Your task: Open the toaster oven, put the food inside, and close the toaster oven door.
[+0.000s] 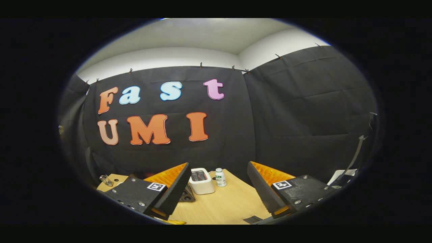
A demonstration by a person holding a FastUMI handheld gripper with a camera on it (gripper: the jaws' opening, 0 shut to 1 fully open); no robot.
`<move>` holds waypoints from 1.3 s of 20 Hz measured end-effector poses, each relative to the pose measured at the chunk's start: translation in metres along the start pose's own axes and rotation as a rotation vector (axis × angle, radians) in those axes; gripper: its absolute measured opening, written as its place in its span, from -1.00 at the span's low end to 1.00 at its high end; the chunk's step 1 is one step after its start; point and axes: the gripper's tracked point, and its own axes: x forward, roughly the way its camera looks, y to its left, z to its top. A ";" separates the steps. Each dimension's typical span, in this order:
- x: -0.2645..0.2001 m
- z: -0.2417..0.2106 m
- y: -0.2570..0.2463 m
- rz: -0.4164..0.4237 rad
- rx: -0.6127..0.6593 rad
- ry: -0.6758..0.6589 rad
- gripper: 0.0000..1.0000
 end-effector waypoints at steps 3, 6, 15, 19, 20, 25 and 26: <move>0.002 -0.001 0.002 0.003 -0.005 0.002 0.98; 0.004 -0.002 0.000 0.005 -0.006 0.001 0.98; 0.013 -0.007 0.036 0.072 -0.024 0.014 0.98; 0.026 -0.028 0.094 0.173 -0.033 0.050 0.98; 0.029 -0.035 0.110 0.199 -0.037 0.064 0.99; 0.046 -0.074 0.194 0.307 -0.055 0.124 0.98; 0.049 -0.083 0.210 0.323 -0.052 0.140 0.98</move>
